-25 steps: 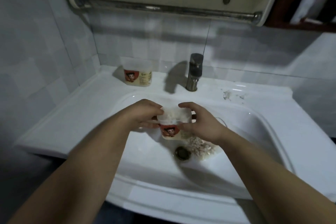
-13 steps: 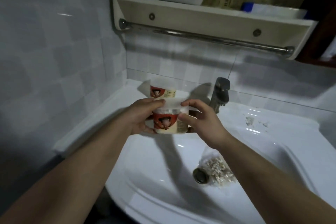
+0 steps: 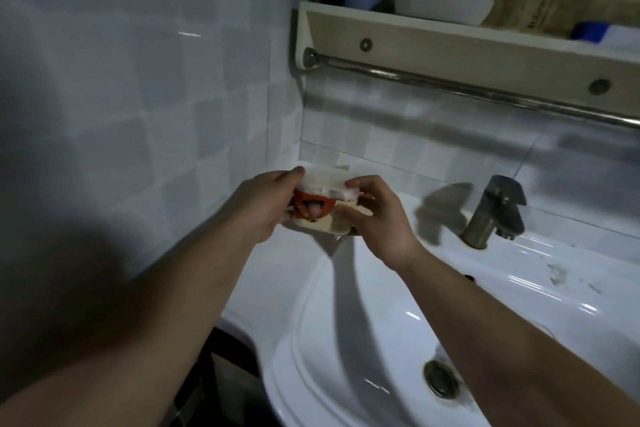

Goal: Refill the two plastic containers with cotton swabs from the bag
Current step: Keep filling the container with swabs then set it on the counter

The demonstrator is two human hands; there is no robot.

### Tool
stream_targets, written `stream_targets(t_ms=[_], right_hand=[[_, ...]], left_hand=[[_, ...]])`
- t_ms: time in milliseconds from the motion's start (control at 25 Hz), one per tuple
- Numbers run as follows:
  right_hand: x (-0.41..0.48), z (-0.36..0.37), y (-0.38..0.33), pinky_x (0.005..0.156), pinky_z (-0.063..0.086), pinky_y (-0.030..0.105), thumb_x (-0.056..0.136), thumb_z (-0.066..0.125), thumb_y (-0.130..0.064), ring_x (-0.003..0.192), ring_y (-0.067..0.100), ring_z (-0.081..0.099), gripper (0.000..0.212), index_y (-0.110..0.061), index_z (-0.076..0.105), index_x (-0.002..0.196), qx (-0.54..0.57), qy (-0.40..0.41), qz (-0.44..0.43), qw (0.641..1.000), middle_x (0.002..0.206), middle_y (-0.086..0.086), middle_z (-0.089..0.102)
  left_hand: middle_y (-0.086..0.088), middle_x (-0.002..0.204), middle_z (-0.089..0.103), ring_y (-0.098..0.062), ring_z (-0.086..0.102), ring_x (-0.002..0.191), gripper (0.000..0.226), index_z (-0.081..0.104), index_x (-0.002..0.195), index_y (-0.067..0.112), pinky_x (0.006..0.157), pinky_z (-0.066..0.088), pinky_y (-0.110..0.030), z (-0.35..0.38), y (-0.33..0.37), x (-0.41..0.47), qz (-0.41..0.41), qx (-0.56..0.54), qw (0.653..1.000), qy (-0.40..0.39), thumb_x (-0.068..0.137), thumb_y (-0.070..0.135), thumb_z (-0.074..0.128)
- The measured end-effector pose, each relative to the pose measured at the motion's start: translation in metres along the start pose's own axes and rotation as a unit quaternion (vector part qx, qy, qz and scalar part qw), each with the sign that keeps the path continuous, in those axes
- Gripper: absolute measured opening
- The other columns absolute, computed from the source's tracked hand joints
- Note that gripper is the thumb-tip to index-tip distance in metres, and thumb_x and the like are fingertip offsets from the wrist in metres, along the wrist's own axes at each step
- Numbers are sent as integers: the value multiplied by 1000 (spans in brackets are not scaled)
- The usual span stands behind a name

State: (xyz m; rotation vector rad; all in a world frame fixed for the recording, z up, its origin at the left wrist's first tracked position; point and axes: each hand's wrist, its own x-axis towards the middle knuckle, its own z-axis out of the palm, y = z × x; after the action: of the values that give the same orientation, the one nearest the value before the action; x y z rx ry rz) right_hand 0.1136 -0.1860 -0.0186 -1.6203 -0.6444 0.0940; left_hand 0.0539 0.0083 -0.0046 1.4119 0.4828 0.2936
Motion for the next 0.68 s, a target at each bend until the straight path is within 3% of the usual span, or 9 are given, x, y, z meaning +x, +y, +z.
stream_targets(t_ms=[120,280,520,680], right_hand=[[13,11,6,73,63,50,81,80,-2,104,26,65,39,-31,61,99,-45,9,-10,999,110,1,65],[25,15,15,84,60,38,84,77,-1,99,19,67,44,-38,59,100,-92,2,-18,996,103,-9,66],[34,15,29,85,61,39,91,69,0,86,4,70,33,-30,68,104,-59,37,-9,998,94,-11,70],[41,21,34,87,61,39,90,73,-9,96,7,72,30,-37,68,100,-86,56,-22,994,105,-4,74]], left_hand=[[-6,120,72,-25,72,104,38,69,119,23,93,60,-47,-7,-7,16,28,27,999,27,90,46,62],[-7,124,70,-25,69,109,39,65,132,15,99,57,-46,-11,-13,26,29,49,998,24,100,37,58],[-4,117,74,-20,71,105,34,69,127,17,103,54,-45,-8,-25,37,69,42,996,41,100,33,56],[-5,118,74,-19,71,104,39,66,132,14,102,54,-43,-1,-25,45,92,63,992,55,106,38,49]])
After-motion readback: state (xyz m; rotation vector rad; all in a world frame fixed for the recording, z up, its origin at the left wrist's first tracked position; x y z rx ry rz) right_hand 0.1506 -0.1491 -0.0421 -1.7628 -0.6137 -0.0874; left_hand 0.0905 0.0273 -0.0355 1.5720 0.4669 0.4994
